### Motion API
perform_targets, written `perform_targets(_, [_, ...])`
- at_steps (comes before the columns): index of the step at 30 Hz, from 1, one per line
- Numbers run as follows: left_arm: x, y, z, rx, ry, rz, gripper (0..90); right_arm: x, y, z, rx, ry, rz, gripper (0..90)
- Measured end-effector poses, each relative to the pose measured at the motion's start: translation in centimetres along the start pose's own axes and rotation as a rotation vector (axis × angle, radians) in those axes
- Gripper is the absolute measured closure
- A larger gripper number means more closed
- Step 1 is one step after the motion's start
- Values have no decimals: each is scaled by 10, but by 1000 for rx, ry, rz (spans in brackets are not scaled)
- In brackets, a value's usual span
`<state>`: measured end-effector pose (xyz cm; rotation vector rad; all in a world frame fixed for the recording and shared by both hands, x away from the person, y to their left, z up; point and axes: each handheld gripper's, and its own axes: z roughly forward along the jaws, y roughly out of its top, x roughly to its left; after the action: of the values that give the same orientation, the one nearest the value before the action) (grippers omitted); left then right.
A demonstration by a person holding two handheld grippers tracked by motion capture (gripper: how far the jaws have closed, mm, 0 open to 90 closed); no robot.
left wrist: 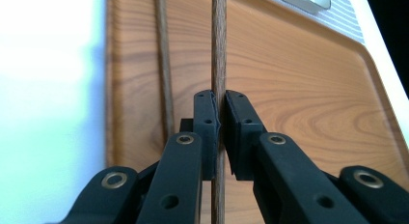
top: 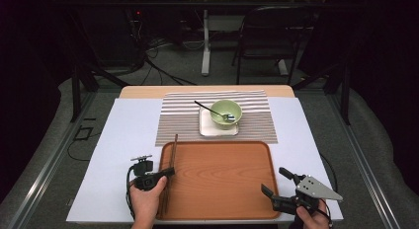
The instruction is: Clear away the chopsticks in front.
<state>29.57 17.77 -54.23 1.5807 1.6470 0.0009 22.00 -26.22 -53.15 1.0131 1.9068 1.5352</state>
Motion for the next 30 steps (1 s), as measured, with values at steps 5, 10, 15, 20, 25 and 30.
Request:
perform_targets(5, [6,1,-7,-15,17,-12,840,0,0,0,0,1,0,146])
perform_targets(10, [11,0,-10,-19,26,-19,840,0,0,0,1,1,0,146])
perform_targets(15, [16,0,-10,13,33,-10,840,0,0,0,2,1,2,146])
perform_targets(20, [18,-3,-9,19,39,-21,839,0,0,0,4,0,2,146])
perform_targets(25, [18,-5,-9,14,42,-21,838,0,0,0,3,0,2,146])
perform_targets(30, [18,-7,-11,-3,54,-23,843,0,0,0,3,-1,4,146])
